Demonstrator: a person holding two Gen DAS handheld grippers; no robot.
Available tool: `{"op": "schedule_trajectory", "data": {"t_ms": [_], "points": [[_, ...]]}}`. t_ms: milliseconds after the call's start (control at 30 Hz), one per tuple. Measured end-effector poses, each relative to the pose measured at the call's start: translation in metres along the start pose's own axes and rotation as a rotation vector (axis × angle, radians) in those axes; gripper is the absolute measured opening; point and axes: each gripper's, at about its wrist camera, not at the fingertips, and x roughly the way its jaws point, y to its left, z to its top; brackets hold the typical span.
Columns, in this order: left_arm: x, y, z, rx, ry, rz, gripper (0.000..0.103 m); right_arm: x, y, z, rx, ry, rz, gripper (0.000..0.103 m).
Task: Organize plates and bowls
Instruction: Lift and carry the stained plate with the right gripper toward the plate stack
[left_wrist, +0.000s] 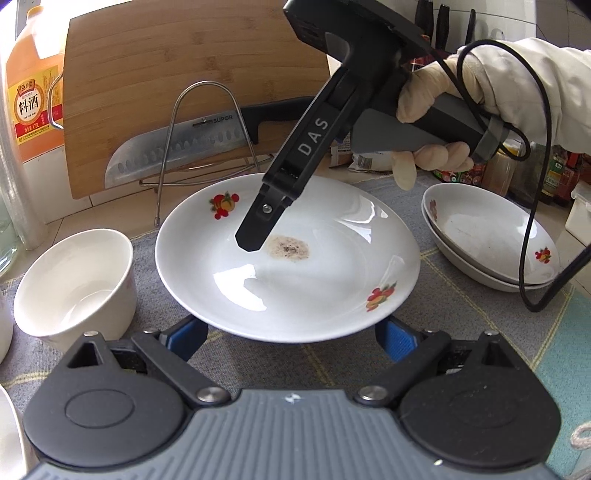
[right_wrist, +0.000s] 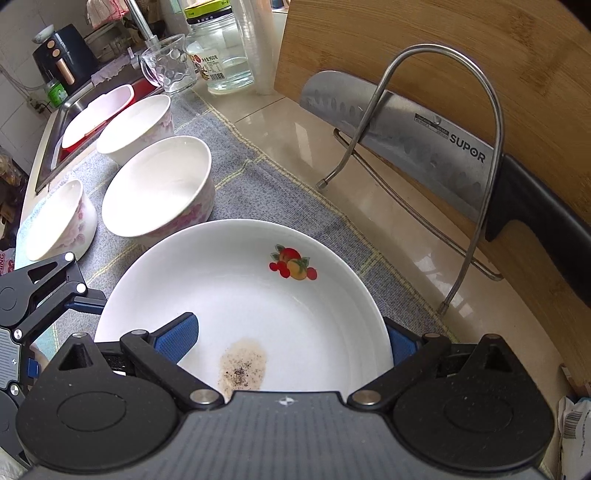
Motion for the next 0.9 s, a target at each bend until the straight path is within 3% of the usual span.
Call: {"op": "schedule_trajectory", "data": {"t_ms": [333,900], "points": [[-0.01,-0.018,0.011,0.044,-0.011,-0.04,0.096,-0.026,0.005,-0.018,0.028,-0.027,-0.027,0.103],[0.0,-0.052,0.033,0.139,-0.02,-0.181,0.096,-0.074,-0.01,-0.072,0.144,-0.061,-0.122,0.103]]}}
